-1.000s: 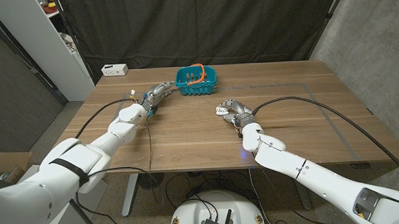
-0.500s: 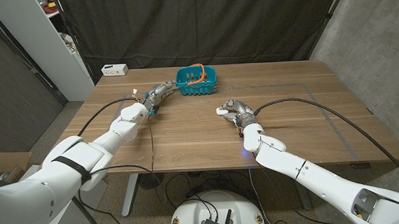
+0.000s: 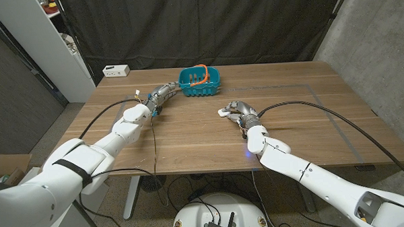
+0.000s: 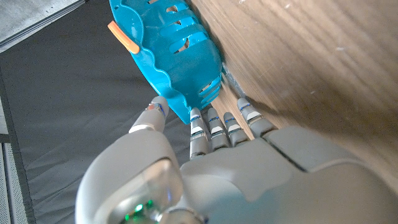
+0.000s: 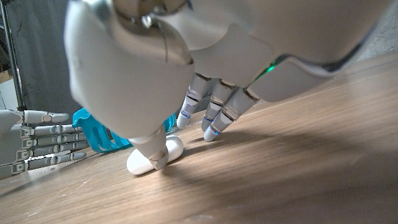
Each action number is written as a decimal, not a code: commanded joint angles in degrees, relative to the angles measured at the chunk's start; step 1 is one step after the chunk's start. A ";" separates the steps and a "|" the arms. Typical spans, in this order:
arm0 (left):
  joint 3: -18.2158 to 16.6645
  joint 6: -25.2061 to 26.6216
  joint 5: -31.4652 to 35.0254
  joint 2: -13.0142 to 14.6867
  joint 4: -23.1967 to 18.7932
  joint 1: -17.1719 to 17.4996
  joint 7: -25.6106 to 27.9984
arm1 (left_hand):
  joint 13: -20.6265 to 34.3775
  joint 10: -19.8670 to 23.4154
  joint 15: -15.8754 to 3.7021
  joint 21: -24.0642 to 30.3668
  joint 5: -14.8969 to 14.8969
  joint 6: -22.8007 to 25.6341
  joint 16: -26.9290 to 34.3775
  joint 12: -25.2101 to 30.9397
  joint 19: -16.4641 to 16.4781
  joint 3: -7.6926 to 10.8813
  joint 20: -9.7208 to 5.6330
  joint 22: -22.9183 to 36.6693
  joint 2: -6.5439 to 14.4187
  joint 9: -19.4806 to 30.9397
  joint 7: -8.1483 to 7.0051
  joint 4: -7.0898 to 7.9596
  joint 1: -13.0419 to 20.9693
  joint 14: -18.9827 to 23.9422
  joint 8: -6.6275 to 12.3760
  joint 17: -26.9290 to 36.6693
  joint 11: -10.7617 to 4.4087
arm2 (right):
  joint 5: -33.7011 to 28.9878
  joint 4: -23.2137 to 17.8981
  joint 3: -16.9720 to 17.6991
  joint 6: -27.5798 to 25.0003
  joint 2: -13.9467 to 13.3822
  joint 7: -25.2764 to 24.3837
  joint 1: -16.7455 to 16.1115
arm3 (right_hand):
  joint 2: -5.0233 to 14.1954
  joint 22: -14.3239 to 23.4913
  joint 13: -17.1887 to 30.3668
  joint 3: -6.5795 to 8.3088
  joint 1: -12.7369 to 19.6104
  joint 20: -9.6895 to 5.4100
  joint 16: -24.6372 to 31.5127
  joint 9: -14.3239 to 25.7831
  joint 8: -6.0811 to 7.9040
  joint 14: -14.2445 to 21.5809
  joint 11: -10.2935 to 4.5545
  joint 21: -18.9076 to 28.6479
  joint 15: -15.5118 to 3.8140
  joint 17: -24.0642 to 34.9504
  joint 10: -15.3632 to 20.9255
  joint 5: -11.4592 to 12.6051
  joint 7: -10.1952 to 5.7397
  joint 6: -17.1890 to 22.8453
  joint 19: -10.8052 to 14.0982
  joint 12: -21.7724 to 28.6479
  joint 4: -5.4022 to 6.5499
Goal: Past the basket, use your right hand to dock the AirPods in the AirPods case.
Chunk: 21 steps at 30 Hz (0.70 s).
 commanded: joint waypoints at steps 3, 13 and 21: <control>-0.93 0.63 -0.53 1.75 -6.08 3.36 2.50 | 0.10 0.09 -0.47 0.23 0.28 0.08 0.22 0.35 0.35 0.02 0.29 0.22 -0.14 0.08 -0.46 -0.10 0.68 0.14 0.24 0.10 -0.29 | 1.13 -6.04 2.08 1.19 -3.64 2.28 -2.18 | 0.14 0.00 0.31 0.44 -0.76 1.30 -2.01 -0.73 -2.92 -2.58 1.72 -0.49 -8.98 -0.24 -3.48 0.18 -0.59 -5.95 -0.95 -1.81 0.10; -2.15 -0.31 -0.47 3.67 -13.14 7.62 6.12 | 0.08 0.73 -1.02 0.29 0.32 0.73 0.35 0.62 0.54 -0.02 0.35 0.22 -0.19 0.06 -2.59 -0.16 0.83 0.68 0.49 0.09 -0.64 | 4.25 -7.47 5.68 5.36 -4.26 2.05 -3.77 | 0.44 -0.17 0.58 0.75 -3.28 1.30 -3.66 -1.48 -4.48 -5.86 2.19 -0.65 -8.10 0.17 -7.62 0.20 -0.52 -13.68 -1.84 -3.33 0.87; -3.85 0.17 0.53 6.74 -22.38 12.62 11.75 | 0.07 1.84 -0.57 0.42 0.43 1.21 0.62 1.07 1.04 0.09 0.35 0.21 -0.15 0.03 -5.10 -0.29 1.21 1.97 0.55 0.09 -1.02 | 7.78 -7.53 9.89 9.39 -4.51 1.49 -4.09 | 0.92 -0.22 0.53 -0.37 -7.38 0.68 -4.30 -2.82 -5.34 -6.58 4.07 -0.12 -6.96 -0.27 -9.71 -0.51 -0.30 -24.82 0.47 -3.76 2.03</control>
